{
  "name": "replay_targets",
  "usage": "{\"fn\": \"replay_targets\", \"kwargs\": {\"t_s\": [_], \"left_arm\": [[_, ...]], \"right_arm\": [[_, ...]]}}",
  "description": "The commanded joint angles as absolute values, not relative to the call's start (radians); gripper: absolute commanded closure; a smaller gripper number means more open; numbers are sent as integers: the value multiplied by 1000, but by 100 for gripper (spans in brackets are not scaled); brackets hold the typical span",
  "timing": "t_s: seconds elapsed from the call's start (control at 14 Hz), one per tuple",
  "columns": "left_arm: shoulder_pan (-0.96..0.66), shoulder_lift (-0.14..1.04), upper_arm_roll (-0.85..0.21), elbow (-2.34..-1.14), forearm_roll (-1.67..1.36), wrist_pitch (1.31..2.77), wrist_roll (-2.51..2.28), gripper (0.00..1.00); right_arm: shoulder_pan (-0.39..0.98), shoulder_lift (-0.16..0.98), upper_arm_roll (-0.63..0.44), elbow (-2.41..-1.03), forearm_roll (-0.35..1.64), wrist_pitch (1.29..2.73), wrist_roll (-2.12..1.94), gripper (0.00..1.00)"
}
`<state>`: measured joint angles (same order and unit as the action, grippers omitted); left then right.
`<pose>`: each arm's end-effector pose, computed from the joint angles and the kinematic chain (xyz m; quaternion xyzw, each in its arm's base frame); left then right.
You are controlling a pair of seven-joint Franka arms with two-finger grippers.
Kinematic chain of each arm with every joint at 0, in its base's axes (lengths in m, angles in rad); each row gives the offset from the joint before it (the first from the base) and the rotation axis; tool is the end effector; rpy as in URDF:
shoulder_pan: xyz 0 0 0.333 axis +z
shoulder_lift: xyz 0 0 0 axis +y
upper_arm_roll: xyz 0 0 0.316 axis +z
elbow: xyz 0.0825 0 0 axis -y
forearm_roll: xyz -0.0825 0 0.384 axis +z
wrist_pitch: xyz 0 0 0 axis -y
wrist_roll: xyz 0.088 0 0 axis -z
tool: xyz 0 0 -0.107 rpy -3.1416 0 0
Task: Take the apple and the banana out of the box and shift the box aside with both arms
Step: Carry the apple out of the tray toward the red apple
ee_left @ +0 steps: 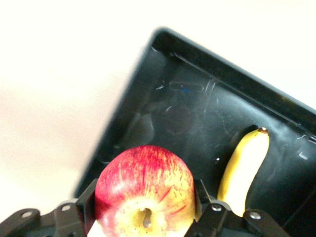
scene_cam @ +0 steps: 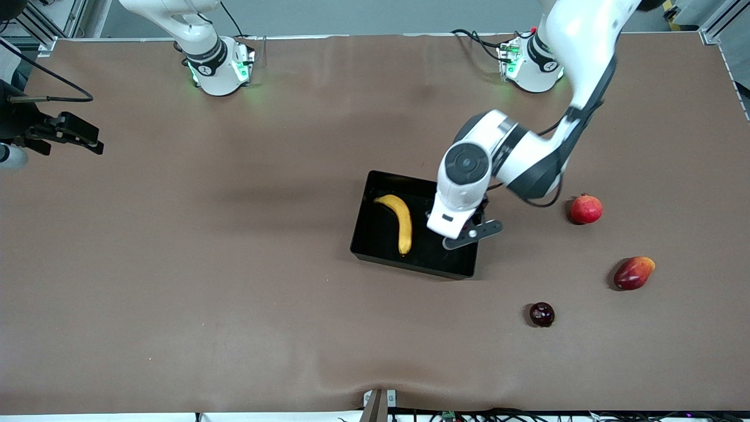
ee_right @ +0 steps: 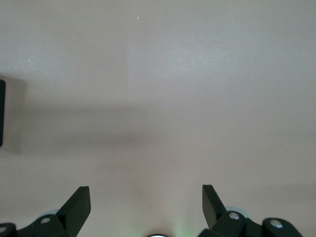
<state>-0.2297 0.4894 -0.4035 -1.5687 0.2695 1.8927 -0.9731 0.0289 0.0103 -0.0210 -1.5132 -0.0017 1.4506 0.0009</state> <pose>0.5704 -0.3503 0.3670 -0.9886 -0.1340 0.0200 0.0652 0.5454 0.0042 0.6356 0.9993 0.0034 -0.0364 0.0011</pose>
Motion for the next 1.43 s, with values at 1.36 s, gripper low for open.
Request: {"fn": "replay_targets", "kwargs": {"t_s": [1.36], "left_arm": [[302, 462, -394, -1772, 255, 2101, -178, 100]], "right_arm": [[-2, 18, -25, -1503, 2, 1483, 8, 0]]}}
